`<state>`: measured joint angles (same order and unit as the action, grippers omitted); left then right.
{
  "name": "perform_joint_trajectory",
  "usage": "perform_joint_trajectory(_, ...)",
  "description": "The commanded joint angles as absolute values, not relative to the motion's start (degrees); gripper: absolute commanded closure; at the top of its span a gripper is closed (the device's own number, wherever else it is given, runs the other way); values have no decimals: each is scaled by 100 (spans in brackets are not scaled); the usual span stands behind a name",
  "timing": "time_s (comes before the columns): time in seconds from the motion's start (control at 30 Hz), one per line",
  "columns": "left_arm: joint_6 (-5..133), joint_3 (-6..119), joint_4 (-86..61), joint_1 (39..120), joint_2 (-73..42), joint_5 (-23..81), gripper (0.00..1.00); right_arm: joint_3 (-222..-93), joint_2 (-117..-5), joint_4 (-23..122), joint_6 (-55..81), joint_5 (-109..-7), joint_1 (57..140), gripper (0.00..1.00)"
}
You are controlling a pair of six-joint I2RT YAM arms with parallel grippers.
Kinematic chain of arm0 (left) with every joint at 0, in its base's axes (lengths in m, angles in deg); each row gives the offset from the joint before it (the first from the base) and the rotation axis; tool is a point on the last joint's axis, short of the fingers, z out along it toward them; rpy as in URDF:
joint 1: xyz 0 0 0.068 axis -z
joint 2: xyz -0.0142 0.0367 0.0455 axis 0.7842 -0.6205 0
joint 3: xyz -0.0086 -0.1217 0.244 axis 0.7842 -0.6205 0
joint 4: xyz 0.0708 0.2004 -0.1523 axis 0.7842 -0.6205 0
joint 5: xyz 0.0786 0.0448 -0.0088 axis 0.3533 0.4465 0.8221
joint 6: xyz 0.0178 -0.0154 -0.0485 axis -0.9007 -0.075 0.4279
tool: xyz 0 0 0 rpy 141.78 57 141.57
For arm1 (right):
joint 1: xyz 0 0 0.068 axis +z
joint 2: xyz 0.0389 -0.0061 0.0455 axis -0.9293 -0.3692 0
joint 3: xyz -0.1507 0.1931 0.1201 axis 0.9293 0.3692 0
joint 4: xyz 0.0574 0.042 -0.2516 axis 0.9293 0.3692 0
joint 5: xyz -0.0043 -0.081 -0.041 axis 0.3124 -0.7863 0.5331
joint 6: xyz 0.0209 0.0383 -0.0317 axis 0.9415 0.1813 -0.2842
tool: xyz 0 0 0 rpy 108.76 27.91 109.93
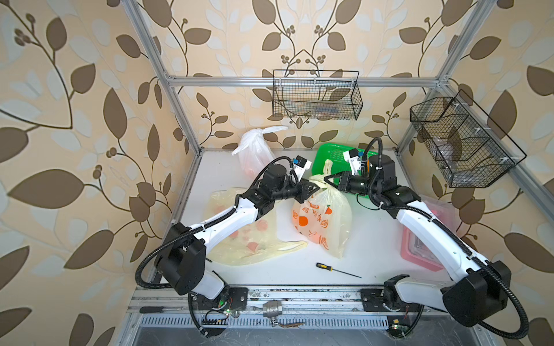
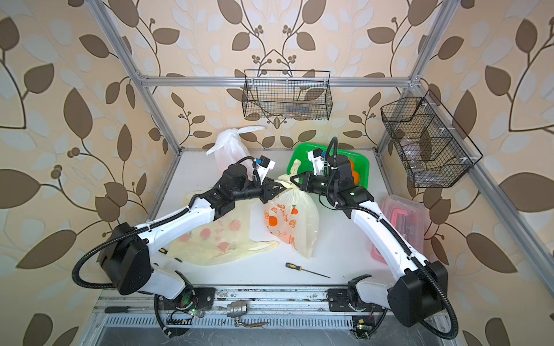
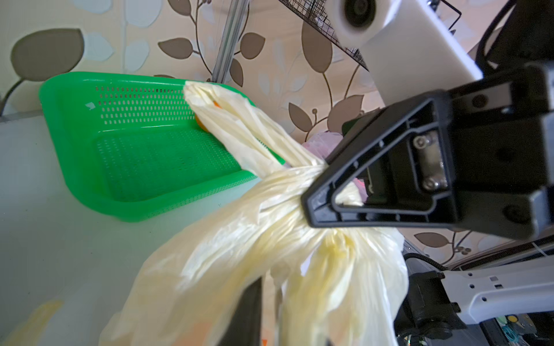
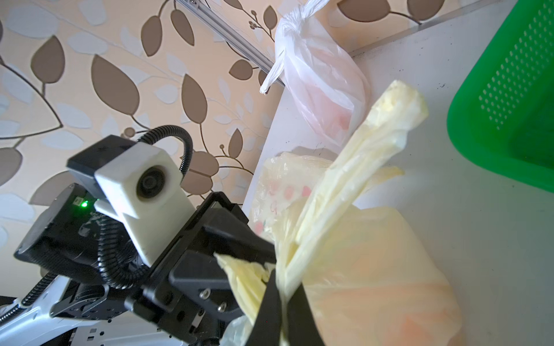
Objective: Place the oranges into plastic bags & tie knots
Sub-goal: Tie the plastic bag at the center of the board.
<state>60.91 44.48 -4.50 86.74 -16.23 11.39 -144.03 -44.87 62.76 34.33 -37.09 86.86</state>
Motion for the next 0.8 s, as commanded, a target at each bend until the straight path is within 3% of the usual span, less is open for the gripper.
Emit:
perform_joint_trajectory(0.0,6255,4231,-107,8523,-935,1537,38,-14229,-4218,5833,3506,-3656,8679,100)
perform_joint_trajectory(0.07,6156,4099,-304,8517,-614,1711,30,-14200,-4152,5765,3443,-3710,8692,100)
perform_joint_trajectory(0.13,6101,3976,-470,8522,-297,1749,30,-14163,-4088,5683,3372,-3766,8694,100)
perform_joint_trajectory(0.27,6191,3798,-391,8525,38,1349,46,-14153,-4013,5583,3216,-3801,8703,100)
perform_joint_trajectory(0.37,6536,3800,-117,8524,-38,926,49,-14104,-3944,5459,3122,-3821,8707,100)
perform_joint_trajectory(0.47,6947,3945,-79,8519,-263,920,38,-14015,-3883,5286,3023,-3798,8706,100)
perform_joint_trajectory(0.53,7216,4051,-116,8514,-422,989,36,-13980,-3858,5208,2973,-3779,8728,100)
perform_joint_trajectory(0.77,7563,4203,151,8523,-764,542,51,-13980,-3880,5171,2910,-3697,8775,100)
